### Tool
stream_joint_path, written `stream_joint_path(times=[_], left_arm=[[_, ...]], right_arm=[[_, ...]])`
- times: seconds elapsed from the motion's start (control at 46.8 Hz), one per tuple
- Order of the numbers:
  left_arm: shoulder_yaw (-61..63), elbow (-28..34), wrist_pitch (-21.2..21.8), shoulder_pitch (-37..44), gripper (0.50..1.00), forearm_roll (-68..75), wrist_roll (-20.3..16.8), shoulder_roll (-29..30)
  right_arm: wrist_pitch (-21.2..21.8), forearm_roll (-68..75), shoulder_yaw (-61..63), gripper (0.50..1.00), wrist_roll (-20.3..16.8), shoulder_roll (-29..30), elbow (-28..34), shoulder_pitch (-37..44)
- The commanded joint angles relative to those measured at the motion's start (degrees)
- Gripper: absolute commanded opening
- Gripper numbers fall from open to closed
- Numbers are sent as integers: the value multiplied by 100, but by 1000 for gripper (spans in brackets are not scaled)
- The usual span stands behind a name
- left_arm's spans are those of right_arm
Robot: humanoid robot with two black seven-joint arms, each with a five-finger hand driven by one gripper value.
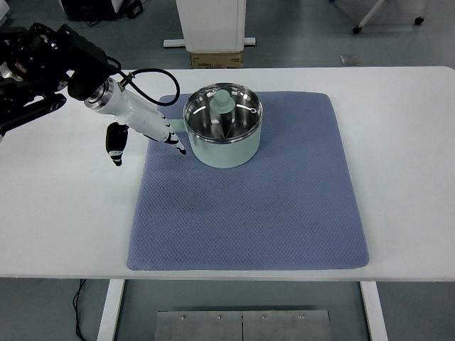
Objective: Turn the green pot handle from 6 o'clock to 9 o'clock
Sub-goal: 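Lift the left hand away from the pot and withdraw it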
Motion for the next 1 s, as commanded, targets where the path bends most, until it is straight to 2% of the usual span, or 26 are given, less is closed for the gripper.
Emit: stream_joint_path(times=[0.0, 0.107, 0.256, 0.406, 0.577, 0.834, 0.983], left_arm=[[3, -28, -230, -227, 1000, -276, 1, 151], [3, -28, -406, -517, 1000, -610, 1, 414], [-14, -19, -407, -799, 1000, -1084, 1, 669], [-119, 103, -293, -808, 1000, -2322, 1, 766], [-190, 402, 199, -676, 1000, -4221, 1, 749], [-208, 745, 990, 141, 1000, -6279, 1, 749], [-225, 1105, 1219, 537, 1000, -7490, 1, 670]], right_arm=[[0, 0, 1, 1000, 0, 0, 0, 1], [0, 0, 1, 1000, 0, 0, 0, 1], [0, 0, 1, 1000, 0, 0, 0, 1], [0, 0, 1, 1000, 0, 0, 0, 1], [0, 0, 1, 1000, 0, 0, 0, 1], [0, 0, 1, 1000, 0, 0, 0, 1], [0, 0, 1, 1000, 0, 0, 0, 1]])
